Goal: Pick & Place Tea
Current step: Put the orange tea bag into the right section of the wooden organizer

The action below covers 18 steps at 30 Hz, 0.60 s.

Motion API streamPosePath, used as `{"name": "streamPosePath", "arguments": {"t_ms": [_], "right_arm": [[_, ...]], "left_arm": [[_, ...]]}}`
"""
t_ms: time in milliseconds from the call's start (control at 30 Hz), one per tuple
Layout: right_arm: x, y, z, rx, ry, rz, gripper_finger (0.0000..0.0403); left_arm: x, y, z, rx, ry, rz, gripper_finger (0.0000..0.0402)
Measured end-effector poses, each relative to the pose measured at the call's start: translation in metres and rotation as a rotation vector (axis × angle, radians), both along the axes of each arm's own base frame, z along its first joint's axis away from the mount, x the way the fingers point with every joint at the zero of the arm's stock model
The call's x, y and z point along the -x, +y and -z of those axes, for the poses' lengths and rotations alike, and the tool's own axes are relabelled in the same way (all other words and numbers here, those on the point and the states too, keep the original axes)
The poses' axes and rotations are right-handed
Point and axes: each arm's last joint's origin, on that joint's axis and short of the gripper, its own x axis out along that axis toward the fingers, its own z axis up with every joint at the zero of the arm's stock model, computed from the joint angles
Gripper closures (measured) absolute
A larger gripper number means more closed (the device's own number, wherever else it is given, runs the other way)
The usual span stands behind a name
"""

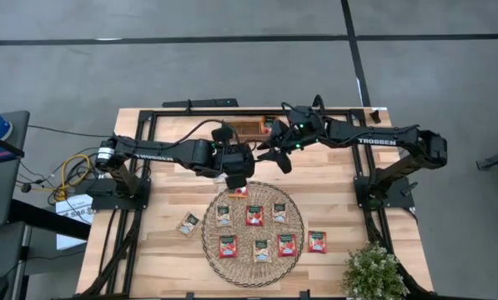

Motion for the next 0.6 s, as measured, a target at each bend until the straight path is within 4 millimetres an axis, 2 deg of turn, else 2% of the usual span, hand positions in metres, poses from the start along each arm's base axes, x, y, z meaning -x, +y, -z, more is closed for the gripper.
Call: {"name": "streamPosePath", "arguments": {"t_ms": [200, 467, 600], "right_arm": [[0.002, 0.015, 0.012, 0.037, 0.102, -0.11, 0.0232], [-0.015, 0.042, 0.025, 0.145, 0.109, -0.217, 0.0236], [-0.026, 0.046, 0.024, 0.178, 0.13, -0.235, 0.0239]], "left_arm": [[0.019, -0.003, 0.009, 0.213, 0.116, -0.126, 0.0401], [0.046, -0.016, 0.025, 0.417, 0.254, -0.485, 0.0401], [0.052, -0.03, 0.043, 0.485, 0.296, -0.592, 0.0401]]}}
